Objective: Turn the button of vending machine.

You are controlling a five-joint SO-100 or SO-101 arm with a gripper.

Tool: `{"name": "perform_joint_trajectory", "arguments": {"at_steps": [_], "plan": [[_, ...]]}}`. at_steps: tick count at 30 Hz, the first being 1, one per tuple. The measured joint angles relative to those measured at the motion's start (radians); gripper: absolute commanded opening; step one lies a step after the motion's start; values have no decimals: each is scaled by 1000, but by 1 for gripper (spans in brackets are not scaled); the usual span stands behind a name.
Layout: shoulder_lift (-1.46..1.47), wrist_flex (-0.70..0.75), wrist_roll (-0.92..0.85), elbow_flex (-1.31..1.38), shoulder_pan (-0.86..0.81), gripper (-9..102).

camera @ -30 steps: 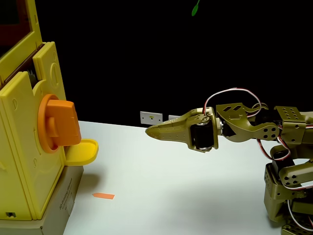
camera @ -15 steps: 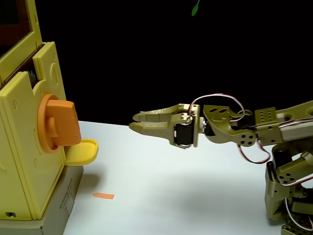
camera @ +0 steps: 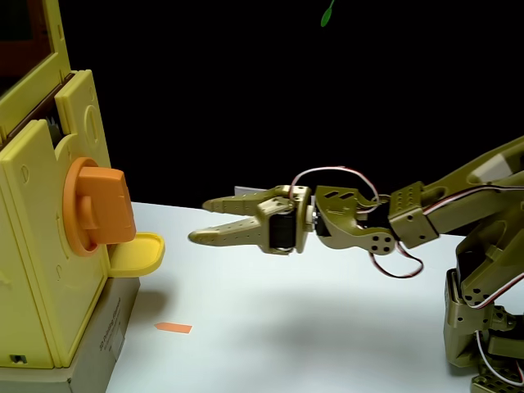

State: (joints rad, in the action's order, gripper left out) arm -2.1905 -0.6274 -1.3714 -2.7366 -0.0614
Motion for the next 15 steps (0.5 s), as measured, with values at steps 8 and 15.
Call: {"name": "perform_joint_trajectory", "arguments": {"at_steps": [8,15], "plan": [[114,-3,0,104,-9,42],[244,-43,-9,227,-12,39]]}}
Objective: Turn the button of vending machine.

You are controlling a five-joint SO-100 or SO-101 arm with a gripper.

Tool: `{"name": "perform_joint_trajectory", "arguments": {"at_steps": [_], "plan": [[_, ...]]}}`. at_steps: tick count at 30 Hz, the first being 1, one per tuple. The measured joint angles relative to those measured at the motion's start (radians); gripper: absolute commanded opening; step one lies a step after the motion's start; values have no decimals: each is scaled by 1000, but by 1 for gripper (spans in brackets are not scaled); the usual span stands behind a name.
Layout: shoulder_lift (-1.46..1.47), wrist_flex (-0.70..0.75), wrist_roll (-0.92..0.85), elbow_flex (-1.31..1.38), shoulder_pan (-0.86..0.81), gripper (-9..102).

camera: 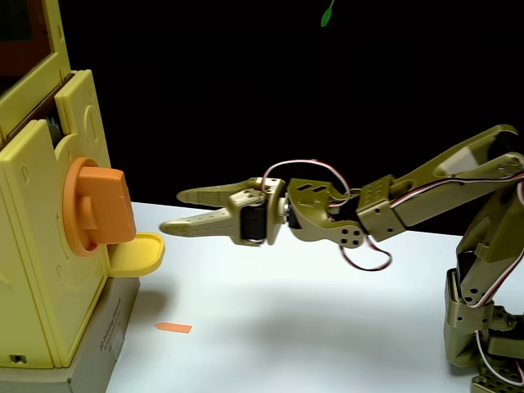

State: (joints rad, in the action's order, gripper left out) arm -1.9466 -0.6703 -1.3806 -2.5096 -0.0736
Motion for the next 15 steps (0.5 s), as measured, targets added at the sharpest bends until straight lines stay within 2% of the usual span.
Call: {"name": "perform_joint_trajectory", "arguments": {"at_steps": [15], "plan": [[239,-81,-37,225,-9,35]]}}
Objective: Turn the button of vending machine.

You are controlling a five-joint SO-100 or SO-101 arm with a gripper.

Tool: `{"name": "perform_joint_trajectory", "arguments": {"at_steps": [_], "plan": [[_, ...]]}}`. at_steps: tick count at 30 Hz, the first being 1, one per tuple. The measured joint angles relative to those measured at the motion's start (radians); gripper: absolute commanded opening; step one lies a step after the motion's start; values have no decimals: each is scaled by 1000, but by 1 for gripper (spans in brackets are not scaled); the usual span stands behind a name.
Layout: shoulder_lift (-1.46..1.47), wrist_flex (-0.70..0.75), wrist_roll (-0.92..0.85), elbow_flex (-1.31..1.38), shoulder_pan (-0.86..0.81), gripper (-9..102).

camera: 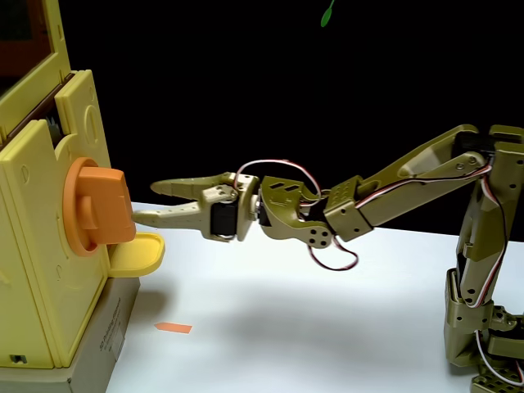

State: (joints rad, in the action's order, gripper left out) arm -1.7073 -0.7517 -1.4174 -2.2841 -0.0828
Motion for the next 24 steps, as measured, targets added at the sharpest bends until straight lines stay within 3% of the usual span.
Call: {"name": "perform_joint_trajectory", "arguments": {"at_steps": [24], "plan": [[190,-38,-77,199,60,24]]}}
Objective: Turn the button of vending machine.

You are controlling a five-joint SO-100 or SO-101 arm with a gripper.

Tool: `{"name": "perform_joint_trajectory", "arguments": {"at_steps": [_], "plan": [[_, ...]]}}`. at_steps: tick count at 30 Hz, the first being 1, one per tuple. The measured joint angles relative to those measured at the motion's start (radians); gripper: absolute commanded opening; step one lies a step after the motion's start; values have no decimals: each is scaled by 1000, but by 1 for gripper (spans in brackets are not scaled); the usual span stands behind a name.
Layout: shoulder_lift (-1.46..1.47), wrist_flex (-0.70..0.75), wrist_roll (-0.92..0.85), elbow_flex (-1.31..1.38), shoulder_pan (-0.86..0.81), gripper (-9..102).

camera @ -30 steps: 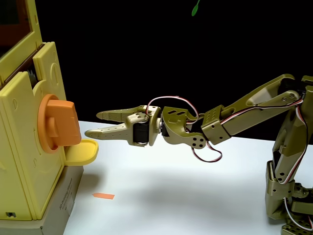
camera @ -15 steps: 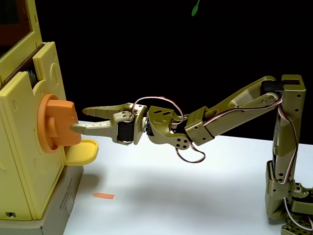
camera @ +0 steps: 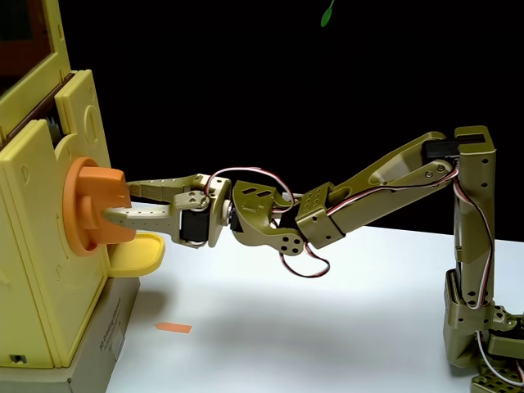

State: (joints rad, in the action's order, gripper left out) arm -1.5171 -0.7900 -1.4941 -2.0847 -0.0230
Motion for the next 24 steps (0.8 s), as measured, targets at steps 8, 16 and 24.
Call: {"name": "perform_joint_trajectory", "arguments": {"at_steps": [8,16,24], "plan": [[34,0,-38,6,9,17],[34,-14,-43,6,17,14],[41,-17,-48,8,26,4]]}}
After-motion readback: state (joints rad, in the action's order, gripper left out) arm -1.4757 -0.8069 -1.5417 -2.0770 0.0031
